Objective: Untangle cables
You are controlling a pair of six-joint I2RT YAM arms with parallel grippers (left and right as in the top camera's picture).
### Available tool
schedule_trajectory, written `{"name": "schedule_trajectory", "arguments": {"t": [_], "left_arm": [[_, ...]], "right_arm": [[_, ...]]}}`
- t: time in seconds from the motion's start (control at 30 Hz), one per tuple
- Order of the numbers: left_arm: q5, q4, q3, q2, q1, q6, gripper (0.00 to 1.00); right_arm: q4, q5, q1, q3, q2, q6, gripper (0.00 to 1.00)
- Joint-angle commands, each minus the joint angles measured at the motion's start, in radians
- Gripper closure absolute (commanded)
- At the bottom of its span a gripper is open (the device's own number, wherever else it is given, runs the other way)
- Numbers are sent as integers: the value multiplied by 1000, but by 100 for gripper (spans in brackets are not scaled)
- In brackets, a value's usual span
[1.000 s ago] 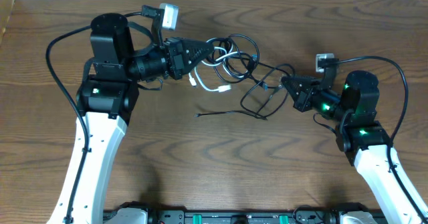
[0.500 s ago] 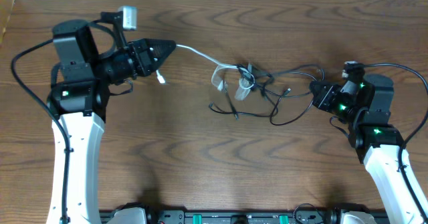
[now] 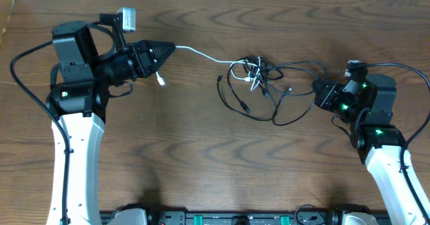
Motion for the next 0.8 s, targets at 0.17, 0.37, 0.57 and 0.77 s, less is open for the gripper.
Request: {"name": "schedule_trajectory", "arguments": {"t": [0.17, 0.37, 0.57, 0.77], "left_arm": [[5, -8, 14, -12, 2, 25, 93], [5, -51, 14, -12, 2, 25, 93], [5, -103, 14, -12, -2, 50, 93], [-86, -191, 14, -11, -79, 124, 87]], "right_arm": [[2, 12, -5, -6, 3, 1, 76], [2, 2, -5, -6, 3, 0, 24], [19, -39, -4, -6, 3, -18, 14], [23, -42, 10, -6, 3, -18, 13]]}}
